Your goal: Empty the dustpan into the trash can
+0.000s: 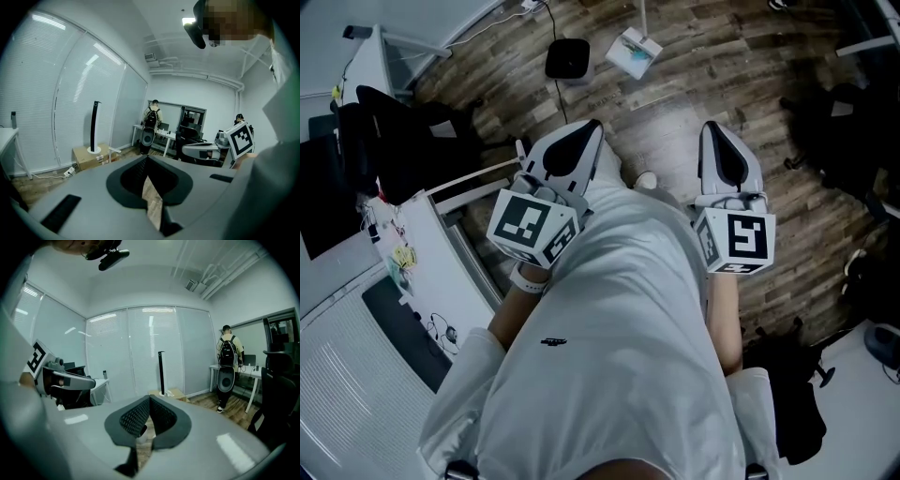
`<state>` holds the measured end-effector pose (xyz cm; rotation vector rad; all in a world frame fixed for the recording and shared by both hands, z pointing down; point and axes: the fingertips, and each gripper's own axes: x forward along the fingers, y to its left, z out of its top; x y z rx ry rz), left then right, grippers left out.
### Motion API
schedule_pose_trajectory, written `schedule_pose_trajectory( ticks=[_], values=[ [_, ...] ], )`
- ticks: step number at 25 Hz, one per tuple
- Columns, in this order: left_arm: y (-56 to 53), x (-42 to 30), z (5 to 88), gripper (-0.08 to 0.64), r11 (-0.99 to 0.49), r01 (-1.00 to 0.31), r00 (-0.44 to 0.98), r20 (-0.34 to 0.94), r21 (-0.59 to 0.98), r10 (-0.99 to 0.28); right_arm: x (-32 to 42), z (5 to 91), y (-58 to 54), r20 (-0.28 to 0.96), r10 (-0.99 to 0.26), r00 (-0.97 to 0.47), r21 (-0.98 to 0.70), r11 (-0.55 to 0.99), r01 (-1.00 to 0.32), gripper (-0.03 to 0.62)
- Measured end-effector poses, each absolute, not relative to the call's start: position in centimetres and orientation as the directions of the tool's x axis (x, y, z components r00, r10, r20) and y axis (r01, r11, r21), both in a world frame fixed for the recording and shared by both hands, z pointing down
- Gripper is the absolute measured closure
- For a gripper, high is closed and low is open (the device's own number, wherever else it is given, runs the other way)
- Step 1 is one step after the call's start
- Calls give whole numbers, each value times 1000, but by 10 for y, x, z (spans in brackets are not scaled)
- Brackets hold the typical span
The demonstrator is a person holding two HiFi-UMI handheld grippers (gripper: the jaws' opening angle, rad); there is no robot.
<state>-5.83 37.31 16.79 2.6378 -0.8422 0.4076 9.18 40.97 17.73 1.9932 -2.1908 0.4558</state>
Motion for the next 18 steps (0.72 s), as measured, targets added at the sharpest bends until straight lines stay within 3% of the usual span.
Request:
schedule_pose_trajectory(
  ticks=[10, 18],
  values=[
    [347, -44, 175, 552, -777, -581, 795, 373, 244, -478, 110, 181, 393, 317, -945, -74, -136, 32, -990, 580],
    [266, -14, 196, 554, -765, -578, 797, 396, 284, -456, 133, 193, 316, 354, -930, -95, -152, 43, -987, 580]
  ],
)
